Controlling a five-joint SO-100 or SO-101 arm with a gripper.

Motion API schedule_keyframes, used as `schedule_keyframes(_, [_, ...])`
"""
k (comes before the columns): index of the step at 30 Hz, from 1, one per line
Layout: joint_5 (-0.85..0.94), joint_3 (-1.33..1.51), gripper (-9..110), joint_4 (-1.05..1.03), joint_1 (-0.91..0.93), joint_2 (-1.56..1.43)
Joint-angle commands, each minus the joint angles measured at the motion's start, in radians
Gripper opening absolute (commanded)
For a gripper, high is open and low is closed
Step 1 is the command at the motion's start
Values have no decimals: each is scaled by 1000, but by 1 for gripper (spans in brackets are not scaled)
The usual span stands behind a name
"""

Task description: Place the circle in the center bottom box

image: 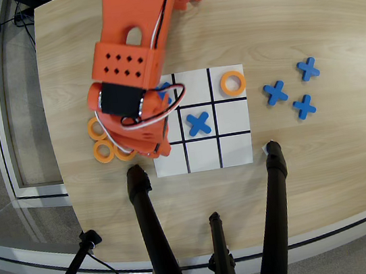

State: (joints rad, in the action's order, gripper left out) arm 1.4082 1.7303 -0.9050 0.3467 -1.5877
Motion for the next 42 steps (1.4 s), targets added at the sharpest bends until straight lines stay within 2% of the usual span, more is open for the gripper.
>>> schedule_keyframes(1, [15, -77, 23, 31, 28, 51])
schedule_keyframes(42, [100, -275, 23, 127, 117, 413])
